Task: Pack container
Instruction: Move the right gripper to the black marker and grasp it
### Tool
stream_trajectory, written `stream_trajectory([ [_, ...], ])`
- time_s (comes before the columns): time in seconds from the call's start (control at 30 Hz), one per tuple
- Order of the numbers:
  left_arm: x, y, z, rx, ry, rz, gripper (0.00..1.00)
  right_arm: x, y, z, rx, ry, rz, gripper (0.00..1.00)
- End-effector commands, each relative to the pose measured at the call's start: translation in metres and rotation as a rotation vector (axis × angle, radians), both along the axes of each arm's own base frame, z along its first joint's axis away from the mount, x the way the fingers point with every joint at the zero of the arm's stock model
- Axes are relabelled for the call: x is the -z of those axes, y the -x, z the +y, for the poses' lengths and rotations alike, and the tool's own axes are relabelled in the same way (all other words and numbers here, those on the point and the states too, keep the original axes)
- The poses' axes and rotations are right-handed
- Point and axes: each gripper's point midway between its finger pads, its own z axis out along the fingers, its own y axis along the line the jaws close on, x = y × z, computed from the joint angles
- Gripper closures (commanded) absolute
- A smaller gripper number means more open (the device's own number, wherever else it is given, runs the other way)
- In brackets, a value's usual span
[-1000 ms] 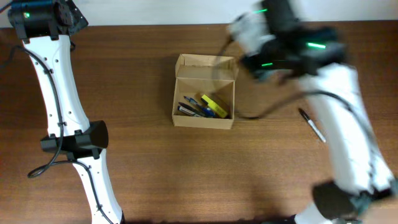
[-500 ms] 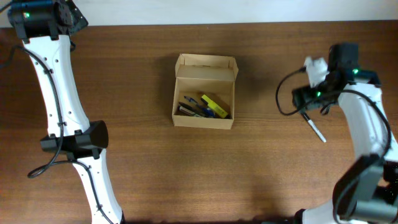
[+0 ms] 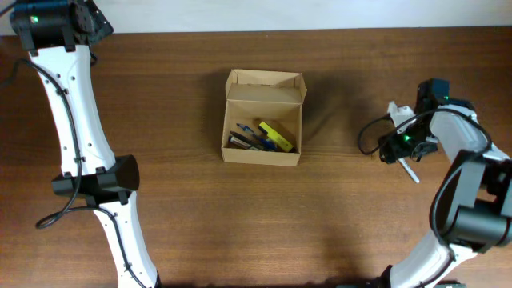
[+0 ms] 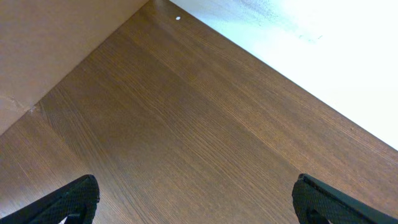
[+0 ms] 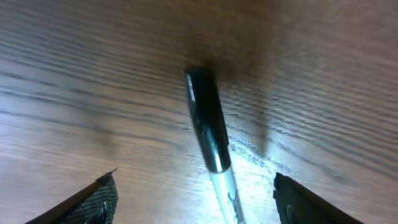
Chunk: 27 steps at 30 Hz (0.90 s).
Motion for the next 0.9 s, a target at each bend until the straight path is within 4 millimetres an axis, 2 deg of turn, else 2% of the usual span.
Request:
stream_trajectory([
  [0.0,-0.015,0.008,0.003,-0.001,-0.008,-0.023,0.00,0.009,0.005,-0.010,-0.003,0.019,0.031,0.20],
  [0.13,-0.015,0.008,0.003,-0.001,-0.008,-0.023,0.00,0.012,0.007,-0.016,0.007,0.037,0.039,0.23],
  [0.23,-0.015,0.008,0.003,-0.001,-0.008,-0.023,0.00,0.012,0.007,-0.017,0.007,0.039,0.038,0.43],
  [0.27,-0.015,0.008,0.003,-0.001,-0.008,-0.023,0.00,0.012,0.007,-0.017,0.007,0.039,0.039,0.46],
  [0.47,-0.015,0.008,0.003,-0.001,-0.008,-0.024,0.00,0.015,0.012,-0.025,0.008,0.089,0.073,0.46],
  [0.5,-0.015,0.008,0.003,-0.001,-0.008,-0.023,0.00,0.015,0.013,-0.025,0.011,0.093,0.076,0.49],
  [0.63,-0.015,0.008,0.003,-0.001,-0.008,-0.023,0.00,0.017,0.013,-0.025,0.030,0.093,0.081,0.90],
  [0.67,-0.015,0.008,0.003,-0.001,-0.008,-0.023,0.00,0.017,0.013,-0.025,0.031,0.093,0.081,0.96],
  [0.87,-0.015,0.008,0.003,-0.001,-0.008,-0.023,0.00,0.017,0.008,-0.014,0.062,0.032,0.056,0.96],
])
